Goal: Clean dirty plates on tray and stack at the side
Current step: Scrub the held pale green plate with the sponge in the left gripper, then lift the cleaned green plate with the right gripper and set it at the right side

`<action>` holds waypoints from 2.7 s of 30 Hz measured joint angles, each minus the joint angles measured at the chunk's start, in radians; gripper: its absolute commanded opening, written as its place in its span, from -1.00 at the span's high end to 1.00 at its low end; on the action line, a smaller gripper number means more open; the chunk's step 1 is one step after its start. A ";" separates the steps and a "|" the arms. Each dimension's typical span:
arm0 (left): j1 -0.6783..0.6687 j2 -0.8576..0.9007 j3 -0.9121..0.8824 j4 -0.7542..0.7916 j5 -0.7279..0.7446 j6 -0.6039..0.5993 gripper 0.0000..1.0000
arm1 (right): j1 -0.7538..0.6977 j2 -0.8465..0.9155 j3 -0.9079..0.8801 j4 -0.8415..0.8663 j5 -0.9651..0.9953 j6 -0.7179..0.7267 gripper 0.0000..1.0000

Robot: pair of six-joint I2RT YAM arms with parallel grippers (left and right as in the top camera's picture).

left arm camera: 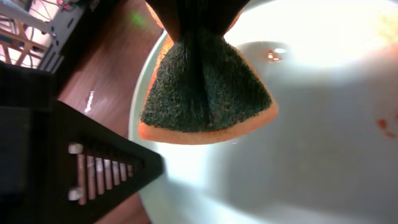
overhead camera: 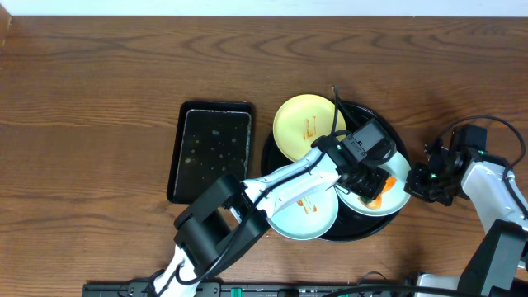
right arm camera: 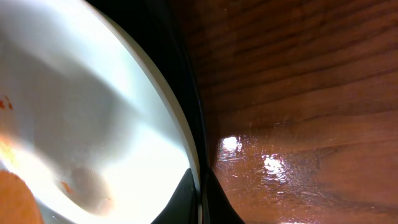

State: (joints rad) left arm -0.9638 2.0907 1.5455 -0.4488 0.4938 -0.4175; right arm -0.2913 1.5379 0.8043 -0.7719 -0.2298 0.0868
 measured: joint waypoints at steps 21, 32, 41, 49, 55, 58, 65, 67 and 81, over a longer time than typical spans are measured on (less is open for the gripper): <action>0.114 0.088 0.000 0.019 -0.105 0.052 0.85 | 0.000 0.000 0.000 -0.002 0.001 0.001 0.97; 0.191 0.088 0.000 -0.002 -0.074 0.051 0.85 | 0.006 0.000 0.000 0.000 -0.020 0.008 0.98; 0.206 -0.019 -0.002 -0.072 -0.066 0.052 0.85 | 0.006 0.000 0.000 -0.002 0.014 0.021 0.97; 0.269 -0.196 0.000 -0.262 -0.246 0.052 0.85 | 0.006 -0.001 0.000 0.026 0.020 0.033 0.98; 0.376 -0.202 -0.001 -0.338 -0.322 0.052 0.85 | 0.006 -0.001 0.000 0.101 0.018 0.036 0.98; 0.417 -0.202 -0.001 -0.353 -0.340 0.052 0.85 | 0.006 -0.001 0.000 0.123 0.018 0.035 0.98; 0.427 -0.202 -0.001 -0.358 -0.346 0.053 0.85 | 0.006 -0.033 0.005 0.126 0.036 0.009 0.97; 0.425 -0.202 -0.001 -0.359 -0.347 0.053 0.85 | 0.006 -0.079 0.018 0.126 0.050 0.000 0.98; 0.425 -0.202 -0.001 -0.359 -0.348 0.053 0.85 | 0.185 -0.375 0.068 0.164 0.396 -0.078 0.98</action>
State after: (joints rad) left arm -0.5385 1.8889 1.5448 -0.8078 0.1463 -0.3649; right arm -0.1059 1.1633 0.8719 -0.6083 0.1665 0.0090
